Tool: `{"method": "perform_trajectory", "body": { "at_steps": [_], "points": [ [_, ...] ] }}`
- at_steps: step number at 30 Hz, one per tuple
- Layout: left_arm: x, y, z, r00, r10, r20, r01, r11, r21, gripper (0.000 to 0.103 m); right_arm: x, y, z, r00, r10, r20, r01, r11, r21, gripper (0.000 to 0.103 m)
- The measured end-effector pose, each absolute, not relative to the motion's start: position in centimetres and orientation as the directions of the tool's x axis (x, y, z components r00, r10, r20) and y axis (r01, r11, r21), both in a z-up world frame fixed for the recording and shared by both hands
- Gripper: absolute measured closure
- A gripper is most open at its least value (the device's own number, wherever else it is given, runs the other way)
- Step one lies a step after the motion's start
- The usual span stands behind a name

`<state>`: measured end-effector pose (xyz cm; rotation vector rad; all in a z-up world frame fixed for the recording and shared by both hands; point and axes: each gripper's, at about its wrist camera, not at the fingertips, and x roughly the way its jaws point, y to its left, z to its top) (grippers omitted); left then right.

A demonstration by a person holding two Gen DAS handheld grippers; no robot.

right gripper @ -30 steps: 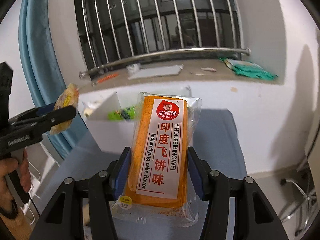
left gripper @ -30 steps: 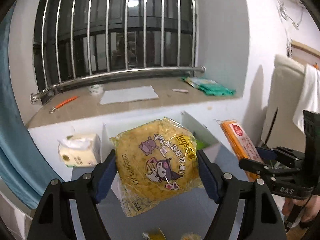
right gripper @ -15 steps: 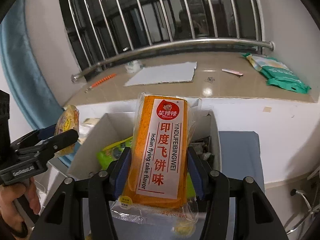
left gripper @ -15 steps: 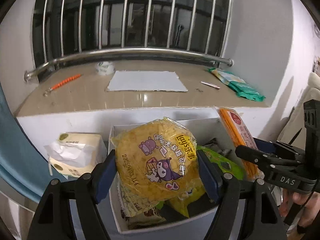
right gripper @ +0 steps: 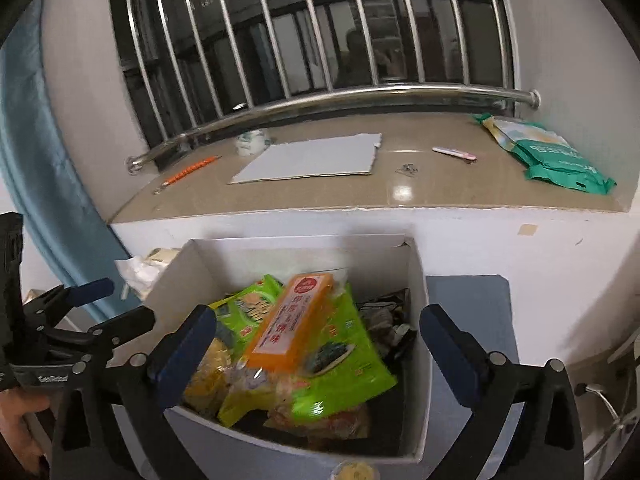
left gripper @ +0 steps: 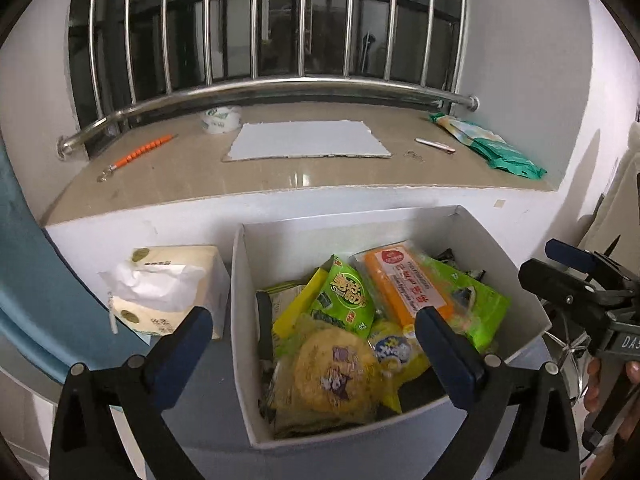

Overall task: Organize snacks
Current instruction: 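Grasp the jelly cup with the right tool while the left grasps the yellow bag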

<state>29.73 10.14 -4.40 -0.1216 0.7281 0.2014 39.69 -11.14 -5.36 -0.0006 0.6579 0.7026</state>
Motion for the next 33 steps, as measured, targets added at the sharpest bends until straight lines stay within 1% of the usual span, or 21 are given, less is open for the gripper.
{"method": "perform_trajectory", "body": {
  "at_steps": [5, 9, 11, 14, 18, 21, 23, 27, 29, 33],
  "points": [
    [27.2, 8.9, -3.2, 0.741, 0.154, -0.654, -0.218, 0.976, -0.017, 0.0, 36.9, -12.2, -4.4, 0.57, 0.624, -0.535, -0.627, 0.751, 0.207, 0.0],
    [24.5, 7.8, -2.3, 0.75, 0.169, -0.639, -0.218, 0.976, 0.002, 0.0, 34.3, -13.9, -3.8, 0.557, 0.663, -0.5, -0.647, 0.724, 0.24, 0.0],
    [23.3, 7.1, -1.9, 0.752, 0.187, -0.632, -0.226, 0.974, 0.019, 0.0, 32.8, -14.8, -3.5, 0.558, 0.67, -0.489, -0.656, 0.717, 0.234, 0.0],
    [21.2, 5.9, -1.0, 0.766, 0.171, -0.62, -0.212, 0.977, 0.007, 0.0, 30.5, -16.2, -3.5, 0.584, 0.664, -0.467, -0.662, 0.722, 0.2, 0.0],
    [17.9, 4.1, 0.1, 0.782, 0.159, -0.603, -0.2, 0.98, -0.001, 0.0, 27.4, -18.7, -3.7, 0.583, 0.688, -0.432, -0.672, 0.708, 0.219, 0.0],
    [15.0, 2.8, 0.7, 0.804, 0.149, -0.576, -0.2, 0.979, -0.026, 0.0, 24.2, -20.4, -4.2, 0.588, 0.69, -0.421, -0.686, 0.702, 0.193, 0.0],
    [13.0, 2.1, 0.7, 0.818, 0.136, -0.559, -0.196, 0.979, -0.049, 0.0, 22.4, -21.2, -4.6, 0.588, 0.698, -0.41, -0.695, 0.695, 0.187, 0.0],
    [9.4, 1.0, -0.5, 0.824, 0.135, -0.55, -0.205, 0.976, -0.067, 0.0, 19.0, -23.1, -5.9, 0.57, 0.72, -0.396, -0.701, 0.677, 0.223, 0.0],
    [8.0, 0.6, -1.4, 0.82, 0.128, -0.558, -0.208, 0.975, -0.083, 0.0, 17.8, -23.8, -7.0, 0.559, 0.724, -0.405, -0.698, 0.674, 0.242, 0.0],
    [5.8, 0.3, -2.9, 0.817, 0.102, -0.567, -0.205, 0.971, -0.12, 0.0, 16.5, -24.3, -8.7, 0.581, 0.69, -0.431, -0.674, 0.705, 0.22, 0.0]
  ]
}}
